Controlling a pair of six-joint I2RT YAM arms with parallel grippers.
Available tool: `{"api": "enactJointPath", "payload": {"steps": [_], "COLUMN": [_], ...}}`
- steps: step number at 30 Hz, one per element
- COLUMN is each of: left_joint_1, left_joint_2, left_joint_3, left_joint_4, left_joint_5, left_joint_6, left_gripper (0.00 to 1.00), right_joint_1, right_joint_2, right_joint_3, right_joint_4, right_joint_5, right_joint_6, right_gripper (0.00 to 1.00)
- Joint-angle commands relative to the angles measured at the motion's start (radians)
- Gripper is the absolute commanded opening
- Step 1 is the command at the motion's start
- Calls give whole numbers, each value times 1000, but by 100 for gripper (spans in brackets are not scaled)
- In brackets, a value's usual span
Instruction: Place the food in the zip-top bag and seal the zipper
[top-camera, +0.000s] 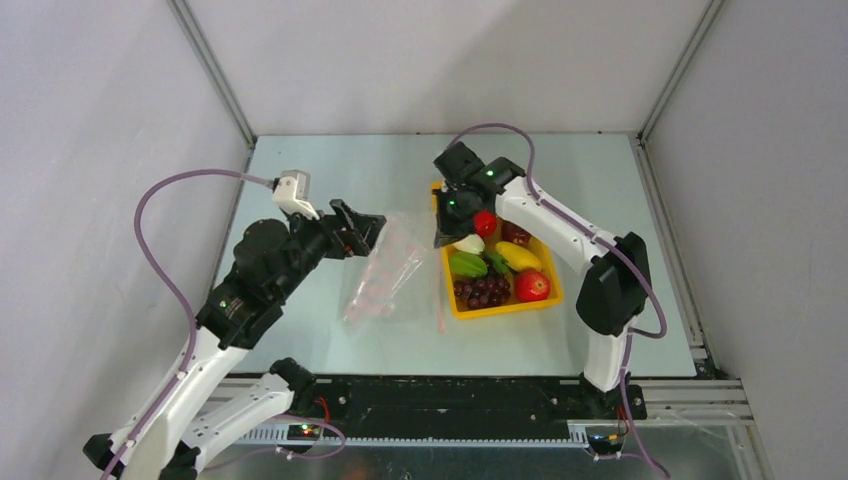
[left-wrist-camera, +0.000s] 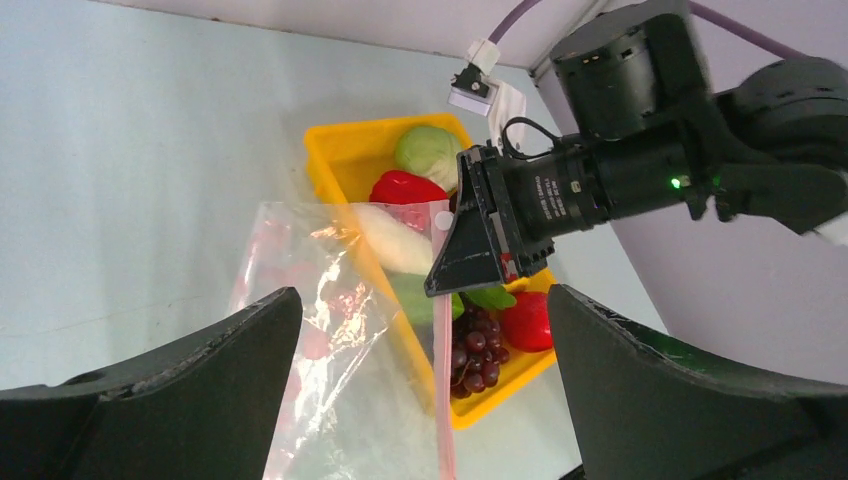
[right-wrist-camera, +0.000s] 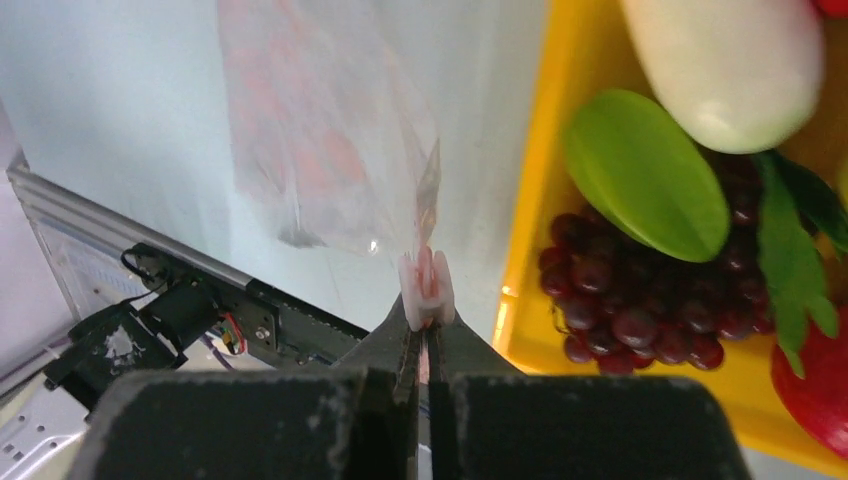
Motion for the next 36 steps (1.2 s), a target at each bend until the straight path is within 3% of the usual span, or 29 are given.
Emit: {"api": "enactJointPath", "payload": {"steps": [1,8,17,24,36], "left_joint_1": [-4,-26,-197,-229,-229], "left_joint_2": [25,170,319,389,381], "left_joint_3": [2,11,-31,-65,-132], "left_joint_4": [59,63,63,119,169], "left_joint_5": [95,337,351,390,391], "left_joint_6": [28,56,100,90,97], "left_gripper": [100,100,99,80,43], "right_joint_1": [-65,-83,-63,-44,0], "right_joint_2": [-134,-254,-321,-348,-389], "right_joint_3": [-135,-266,-290,-271,-287], "right_joint_4": [68,108,74,59,62], "right_joint_5": [-82,-57,23,14,-45], "right_joint_6": [46,141,229,251,190], "right_gripper": [0,0,0,0,0]}}
